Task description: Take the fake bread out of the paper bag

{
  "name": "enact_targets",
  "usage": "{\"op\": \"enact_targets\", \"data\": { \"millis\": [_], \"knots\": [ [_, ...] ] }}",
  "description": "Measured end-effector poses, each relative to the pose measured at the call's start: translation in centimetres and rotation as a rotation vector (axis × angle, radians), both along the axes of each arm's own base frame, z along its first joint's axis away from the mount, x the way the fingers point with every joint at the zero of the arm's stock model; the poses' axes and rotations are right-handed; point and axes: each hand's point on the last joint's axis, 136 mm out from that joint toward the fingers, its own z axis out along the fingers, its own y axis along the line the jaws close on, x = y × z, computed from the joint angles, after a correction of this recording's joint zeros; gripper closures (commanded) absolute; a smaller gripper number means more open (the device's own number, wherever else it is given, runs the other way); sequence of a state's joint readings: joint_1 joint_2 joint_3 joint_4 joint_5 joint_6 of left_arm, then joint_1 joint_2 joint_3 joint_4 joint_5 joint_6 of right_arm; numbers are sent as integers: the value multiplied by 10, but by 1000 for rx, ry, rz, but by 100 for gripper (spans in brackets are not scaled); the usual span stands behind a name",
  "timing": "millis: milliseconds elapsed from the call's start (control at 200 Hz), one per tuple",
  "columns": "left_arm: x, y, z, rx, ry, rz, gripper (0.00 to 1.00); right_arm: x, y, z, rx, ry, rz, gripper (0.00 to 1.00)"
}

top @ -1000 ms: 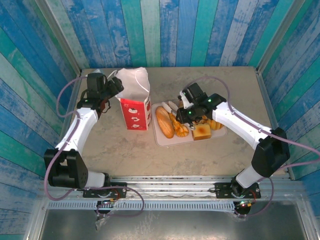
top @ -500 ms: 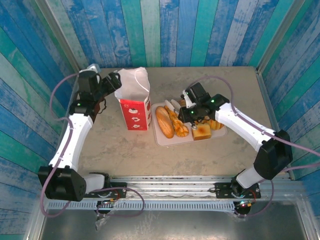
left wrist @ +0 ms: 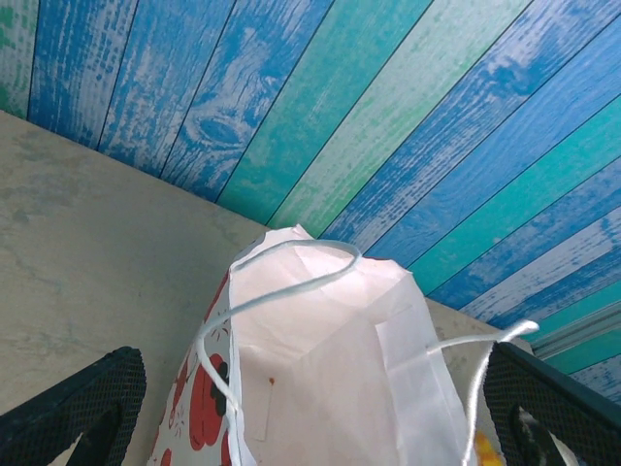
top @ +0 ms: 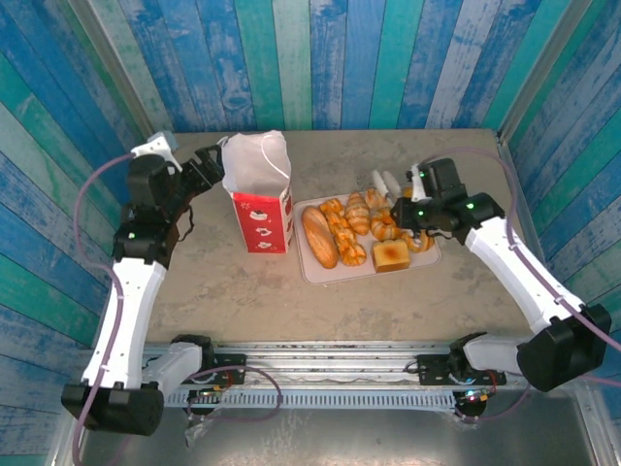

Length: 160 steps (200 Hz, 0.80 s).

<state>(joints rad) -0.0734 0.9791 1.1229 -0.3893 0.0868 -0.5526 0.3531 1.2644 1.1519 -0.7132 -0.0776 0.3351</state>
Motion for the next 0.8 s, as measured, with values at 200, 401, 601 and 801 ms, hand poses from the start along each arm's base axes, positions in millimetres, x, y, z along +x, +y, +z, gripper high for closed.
{"op": "enact_targets", "data": {
  "millis": [200, 401, 601, 801],
  "knots": [
    [-28, 2, 10, -5, -57, 2, 6, 14, -69, -16, -78, 11, -153, 58],
    [-56, 13, 25, -5, -132, 54, 6, 30, -117, -44, -137, 55, -254, 55],
    [-79, 41, 16, -10, -176, 208, 6, 43, -143, -91, -183, 151, -307, 53],
    [-95, 64, 2, -20, -199, 339, 6, 49, -151, -133, -205, 250, -313, 50]
  ]
}}
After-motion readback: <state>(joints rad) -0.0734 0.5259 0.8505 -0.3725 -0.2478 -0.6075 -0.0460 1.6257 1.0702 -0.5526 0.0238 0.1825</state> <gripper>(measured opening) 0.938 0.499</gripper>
